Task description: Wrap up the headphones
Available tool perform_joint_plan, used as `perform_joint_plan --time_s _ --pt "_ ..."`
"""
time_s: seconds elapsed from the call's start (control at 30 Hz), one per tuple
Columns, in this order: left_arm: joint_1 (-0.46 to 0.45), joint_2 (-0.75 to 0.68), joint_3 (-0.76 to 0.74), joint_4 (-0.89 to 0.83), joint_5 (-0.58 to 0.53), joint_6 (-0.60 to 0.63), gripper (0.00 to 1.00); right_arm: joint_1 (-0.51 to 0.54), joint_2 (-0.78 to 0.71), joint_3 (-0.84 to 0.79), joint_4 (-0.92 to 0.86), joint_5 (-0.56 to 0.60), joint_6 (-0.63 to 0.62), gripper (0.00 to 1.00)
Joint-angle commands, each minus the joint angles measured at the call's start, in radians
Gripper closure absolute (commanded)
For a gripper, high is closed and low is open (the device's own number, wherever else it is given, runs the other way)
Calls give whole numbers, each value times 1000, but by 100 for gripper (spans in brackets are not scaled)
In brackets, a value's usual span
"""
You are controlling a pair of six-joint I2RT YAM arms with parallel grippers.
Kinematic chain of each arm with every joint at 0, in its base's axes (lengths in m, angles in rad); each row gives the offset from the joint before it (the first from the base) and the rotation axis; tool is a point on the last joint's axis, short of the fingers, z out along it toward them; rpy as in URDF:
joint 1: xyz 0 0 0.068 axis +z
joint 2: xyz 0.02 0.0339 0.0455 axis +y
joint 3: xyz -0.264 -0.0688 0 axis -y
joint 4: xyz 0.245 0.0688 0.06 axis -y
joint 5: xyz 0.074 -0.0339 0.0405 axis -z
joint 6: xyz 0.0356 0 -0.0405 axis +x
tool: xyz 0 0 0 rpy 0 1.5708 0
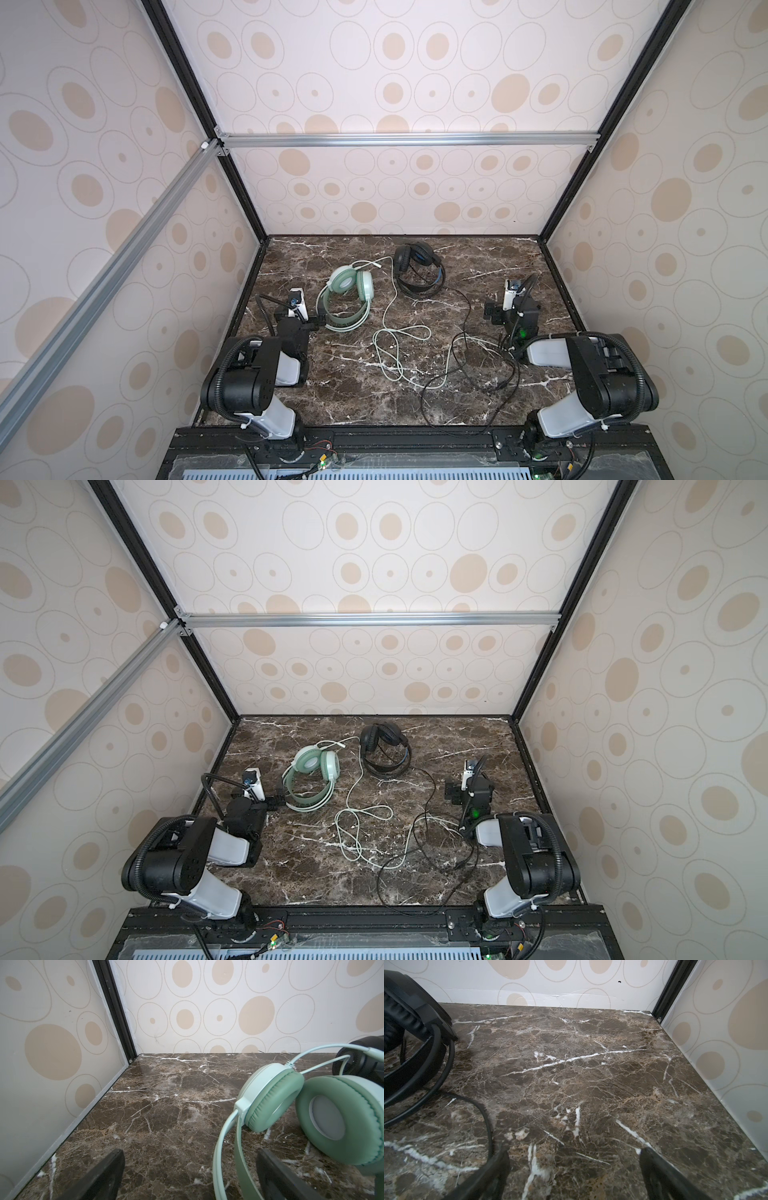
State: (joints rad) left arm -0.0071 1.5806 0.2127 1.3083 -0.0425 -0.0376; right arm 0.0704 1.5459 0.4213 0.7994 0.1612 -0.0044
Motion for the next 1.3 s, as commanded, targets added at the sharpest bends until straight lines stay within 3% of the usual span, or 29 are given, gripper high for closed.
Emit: perform_joint_plan --time_s 0.0,0.47,1.27 --pt "-3 -4 16 35 8 19 2 -5 -5 -4 13 14 4 0" --pt "0 -7 12 41 19 16 2 -5 -43 1 -29 22 8 0" --pt "6 -255 135 -408 29 -64 2 -5 -223 106 -365 28 22 0"
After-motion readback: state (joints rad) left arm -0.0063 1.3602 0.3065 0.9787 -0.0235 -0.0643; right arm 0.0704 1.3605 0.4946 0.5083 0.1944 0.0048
